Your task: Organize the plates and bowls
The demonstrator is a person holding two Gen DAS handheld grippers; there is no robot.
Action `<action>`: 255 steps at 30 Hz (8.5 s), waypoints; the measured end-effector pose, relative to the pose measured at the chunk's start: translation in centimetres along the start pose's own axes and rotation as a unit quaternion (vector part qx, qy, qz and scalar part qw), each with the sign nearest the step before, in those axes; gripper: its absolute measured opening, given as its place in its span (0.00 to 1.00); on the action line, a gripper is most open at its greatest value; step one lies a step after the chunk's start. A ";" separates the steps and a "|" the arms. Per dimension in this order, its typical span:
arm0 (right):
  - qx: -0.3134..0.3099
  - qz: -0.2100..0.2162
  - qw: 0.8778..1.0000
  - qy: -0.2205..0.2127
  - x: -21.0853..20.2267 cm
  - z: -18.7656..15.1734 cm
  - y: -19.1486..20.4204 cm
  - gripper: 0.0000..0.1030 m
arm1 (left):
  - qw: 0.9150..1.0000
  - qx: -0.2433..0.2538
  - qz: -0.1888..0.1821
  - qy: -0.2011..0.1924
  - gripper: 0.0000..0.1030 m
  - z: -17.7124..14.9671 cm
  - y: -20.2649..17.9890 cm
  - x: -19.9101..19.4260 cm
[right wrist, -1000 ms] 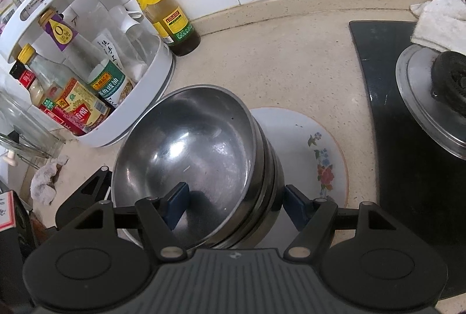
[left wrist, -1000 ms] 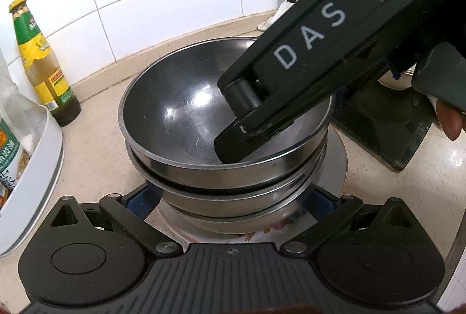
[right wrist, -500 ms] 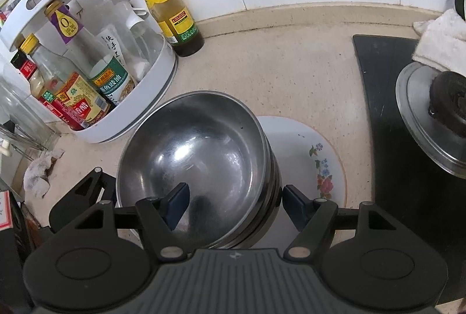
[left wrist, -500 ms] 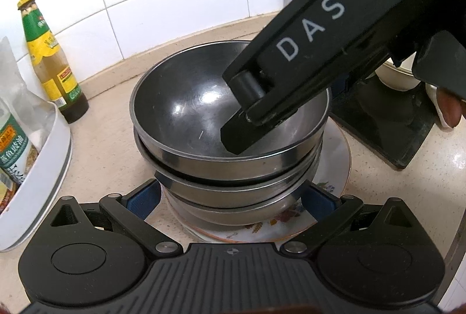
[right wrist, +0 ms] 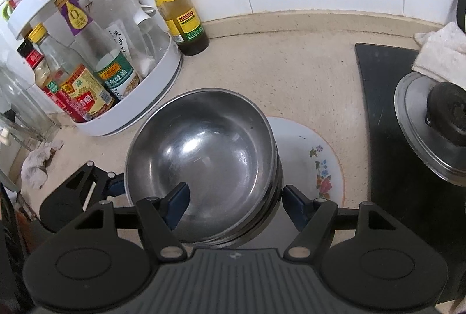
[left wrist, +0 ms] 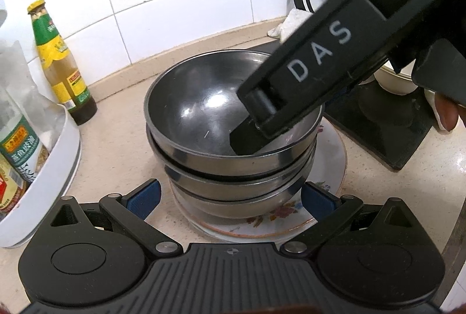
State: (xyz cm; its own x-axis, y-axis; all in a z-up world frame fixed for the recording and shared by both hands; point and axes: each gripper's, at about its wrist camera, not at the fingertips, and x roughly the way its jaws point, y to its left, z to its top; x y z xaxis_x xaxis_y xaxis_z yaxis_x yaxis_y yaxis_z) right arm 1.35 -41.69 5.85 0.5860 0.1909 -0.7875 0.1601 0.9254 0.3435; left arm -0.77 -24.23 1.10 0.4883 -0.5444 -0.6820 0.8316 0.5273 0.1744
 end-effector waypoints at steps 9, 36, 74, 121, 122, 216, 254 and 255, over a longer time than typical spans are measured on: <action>-0.009 -0.001 1.000 -0.002 -0.4 -0.3 0.5 0.66 | 1.000 -0.008 0.012 -0.003 1.00 0.0 0.6 -0.6; -0.021 -0.001 1.000 -0.018 -2.1 -1.1 1.1 0.66 | 0.999 -0.012 0.046 -0.023 1.00 0.5 0.5 -2.1; -0.024 0.012 0.999 -0.042 -4.4 -2.0 2.4 0.66 | 0.994 -0.026 0.102 -0.043 1.00 0.4 0.8 -4.2; -0.068 -0.019 0.985 -0.158 -10.8 -7.2 4.8 0.70 | 0.945 -0.273 0.178 -0.024 1.00 -2.0 4.0 -9.3; -0.067 -0.033 0.984 -0.159 -10.6 -7.3 4.4 0.70 | 0.944 -0.275 0.182 -0.016 1.00 -1.8 3.7 -9.0; -0.038 -0.099 0.986 -0.126 -8.7 -9.4 0.7 0.72 | 0.945 -0.266 0.189 0.022 1.00 -1.5 -2.0 -9.1; -0.036 -0.096 0.986 -0.132 -9.5 -9.9 1.0 0.72 | 0.944 -0.265 0.195 0.015 1.00 -1.7 -2.3 -10.0; -0.036 -0.096 0.986 -0.132 -9.5 -9.9 1.0 0.72 | 0.944 -0.264 0.196 0.014 1.00 -1.7 -2.3 -10.1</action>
State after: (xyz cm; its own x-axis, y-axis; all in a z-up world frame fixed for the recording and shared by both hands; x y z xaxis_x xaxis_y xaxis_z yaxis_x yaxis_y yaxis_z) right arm -11.91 -39.38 8.59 0.7388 -0.0730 -0.6700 0.2372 0.9587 0.1571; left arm -8.06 -18.85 6.41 0.7184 -0.2263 -0.6577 0.3367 0.9406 0.0441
